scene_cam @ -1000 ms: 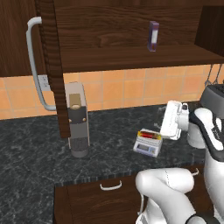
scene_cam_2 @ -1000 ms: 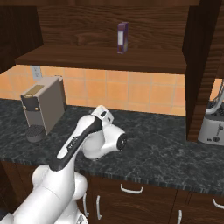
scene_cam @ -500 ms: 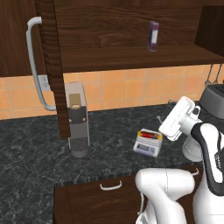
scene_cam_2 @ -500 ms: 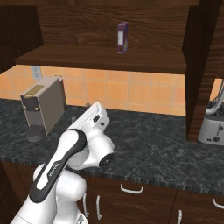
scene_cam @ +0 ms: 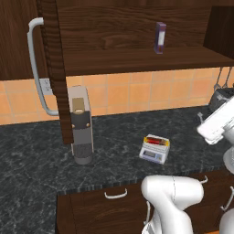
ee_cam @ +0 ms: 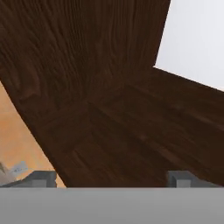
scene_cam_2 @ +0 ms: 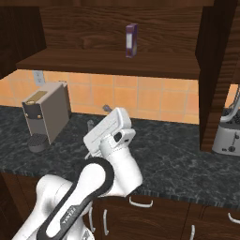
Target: Pick the bar and place it on the digital scale for weighing, and close the cabinet.
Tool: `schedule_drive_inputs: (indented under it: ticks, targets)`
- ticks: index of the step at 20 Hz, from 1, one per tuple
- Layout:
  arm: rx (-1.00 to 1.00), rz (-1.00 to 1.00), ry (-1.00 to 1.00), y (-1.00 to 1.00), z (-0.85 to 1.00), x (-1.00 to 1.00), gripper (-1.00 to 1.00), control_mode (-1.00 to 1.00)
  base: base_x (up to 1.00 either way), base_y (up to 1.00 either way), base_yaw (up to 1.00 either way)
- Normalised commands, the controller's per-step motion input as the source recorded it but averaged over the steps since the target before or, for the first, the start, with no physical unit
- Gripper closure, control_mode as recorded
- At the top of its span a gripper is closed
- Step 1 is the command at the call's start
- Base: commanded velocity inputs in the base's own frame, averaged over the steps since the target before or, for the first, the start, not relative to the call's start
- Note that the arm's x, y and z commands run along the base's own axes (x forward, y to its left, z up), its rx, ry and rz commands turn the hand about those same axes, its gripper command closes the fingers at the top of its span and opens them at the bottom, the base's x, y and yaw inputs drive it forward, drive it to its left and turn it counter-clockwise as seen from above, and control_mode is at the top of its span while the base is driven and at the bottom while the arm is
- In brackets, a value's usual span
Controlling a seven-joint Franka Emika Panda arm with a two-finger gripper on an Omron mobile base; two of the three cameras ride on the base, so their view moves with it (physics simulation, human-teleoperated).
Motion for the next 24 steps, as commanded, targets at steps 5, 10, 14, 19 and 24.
schedule_drive_inputs:
  ticks: [5, 10, 14, 19, 24]
  targets:
    - [-0.01, -0.19, -0.58, -0.20, 0.09, -0.51, -1.00, -1.00, 0.00, 0.00, 0.00]
    - [0.02, -0.23, -0.27, -0.09, 0.48, -0.22, -1.00, -1.00, 0.00, 0.00, 0.00]
    - [0.14, -0.15, -0.07, -0.66, 0.17, -0.05, -1.00, -1.00, 0.00, 0.00, 0.00]
    - [0.14, -0.24, 0.05, -0.80, 0.00, -0.32, -1.00, -1.00, 0.00, 0.00, 0.00]
    - [0.14, -0.27, 0.16, -0.97, -0.04, -0.49, -1.00, -1.00, 0.00, 0.00, 0.00]
